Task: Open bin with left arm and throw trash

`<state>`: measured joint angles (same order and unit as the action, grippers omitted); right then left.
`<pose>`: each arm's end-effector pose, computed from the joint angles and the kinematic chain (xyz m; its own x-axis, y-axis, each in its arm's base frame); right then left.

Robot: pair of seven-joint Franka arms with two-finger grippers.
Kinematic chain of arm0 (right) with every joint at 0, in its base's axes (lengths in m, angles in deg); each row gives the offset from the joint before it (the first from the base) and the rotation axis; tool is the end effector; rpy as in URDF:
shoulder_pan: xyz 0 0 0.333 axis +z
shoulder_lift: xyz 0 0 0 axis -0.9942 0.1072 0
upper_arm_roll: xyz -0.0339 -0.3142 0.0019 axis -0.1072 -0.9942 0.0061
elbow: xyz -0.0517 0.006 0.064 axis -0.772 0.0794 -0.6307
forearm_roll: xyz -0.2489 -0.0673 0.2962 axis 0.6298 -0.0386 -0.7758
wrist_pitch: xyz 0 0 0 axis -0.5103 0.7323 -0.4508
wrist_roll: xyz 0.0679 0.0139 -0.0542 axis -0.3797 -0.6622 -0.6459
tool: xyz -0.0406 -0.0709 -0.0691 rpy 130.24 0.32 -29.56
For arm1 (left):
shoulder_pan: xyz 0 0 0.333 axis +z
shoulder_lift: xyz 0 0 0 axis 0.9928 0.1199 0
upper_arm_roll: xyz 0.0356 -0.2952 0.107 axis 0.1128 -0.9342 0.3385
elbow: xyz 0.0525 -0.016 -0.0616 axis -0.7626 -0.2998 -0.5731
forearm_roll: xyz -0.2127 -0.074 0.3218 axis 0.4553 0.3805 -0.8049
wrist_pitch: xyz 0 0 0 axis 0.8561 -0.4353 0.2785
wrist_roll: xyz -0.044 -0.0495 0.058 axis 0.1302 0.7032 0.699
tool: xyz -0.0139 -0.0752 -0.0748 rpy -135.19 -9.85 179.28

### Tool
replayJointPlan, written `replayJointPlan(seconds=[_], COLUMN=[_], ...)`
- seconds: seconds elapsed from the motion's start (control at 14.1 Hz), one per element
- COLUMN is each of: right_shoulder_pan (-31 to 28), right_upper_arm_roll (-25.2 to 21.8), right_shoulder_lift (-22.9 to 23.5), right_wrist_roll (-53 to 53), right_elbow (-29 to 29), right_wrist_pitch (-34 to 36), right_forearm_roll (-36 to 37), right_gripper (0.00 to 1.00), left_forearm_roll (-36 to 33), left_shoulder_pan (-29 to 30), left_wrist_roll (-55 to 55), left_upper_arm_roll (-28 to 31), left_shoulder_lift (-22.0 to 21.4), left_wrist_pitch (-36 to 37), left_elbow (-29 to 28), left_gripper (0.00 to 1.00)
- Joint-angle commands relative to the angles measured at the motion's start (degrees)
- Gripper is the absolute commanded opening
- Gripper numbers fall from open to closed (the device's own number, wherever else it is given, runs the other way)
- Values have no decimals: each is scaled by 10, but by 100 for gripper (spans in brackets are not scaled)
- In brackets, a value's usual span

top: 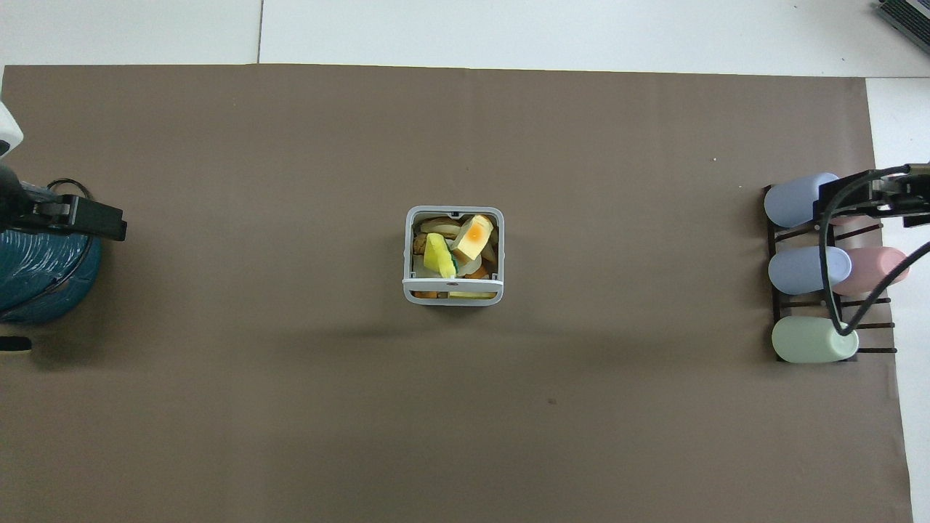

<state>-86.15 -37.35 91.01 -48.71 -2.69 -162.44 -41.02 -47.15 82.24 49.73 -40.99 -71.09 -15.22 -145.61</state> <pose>0.5610 -0.0086 0.6480 0.9948 -0.0915 0.0443 -0.0925 -0.9954 0.0228 0.5510 -0.0419 0.6286 0.9902 -0.1367 0.0283 -0.1366 -0.9906 -0.0052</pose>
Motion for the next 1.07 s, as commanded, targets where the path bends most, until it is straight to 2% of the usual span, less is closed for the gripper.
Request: replayJointPlan(seconds=[0.0,0.57,0.85,1.0], right_shoulder_pan=[49,63,85,85], right_upper_arm_roll=[-46,-55,-70,-73], right_shoulder_lift=[-10,-21,-17,-19], right_wrist_roll=[-13,-16,-21,-25], right_elbow=[7,16,9,11], right_wrist_pitch=[8,20,65,63], right_forearm_roll=[-12,2,2,0], right_gripper=[100,100,100,100], left_forearm_roll=[-9,-9,-9,-9], left_shoulder_pan=[4,4,4,4], left_wrist_roll=[-4,-3,-1,0], left_upper_arm_roll=[0,0,0,0], left_shoulder_lift=[-19,-19,-19,-19], left_wrist_pitch=[-10,-8,-8,-6], left_elbow=[-23,-23,-23,-23], left_gripper=[100,100,100,100])
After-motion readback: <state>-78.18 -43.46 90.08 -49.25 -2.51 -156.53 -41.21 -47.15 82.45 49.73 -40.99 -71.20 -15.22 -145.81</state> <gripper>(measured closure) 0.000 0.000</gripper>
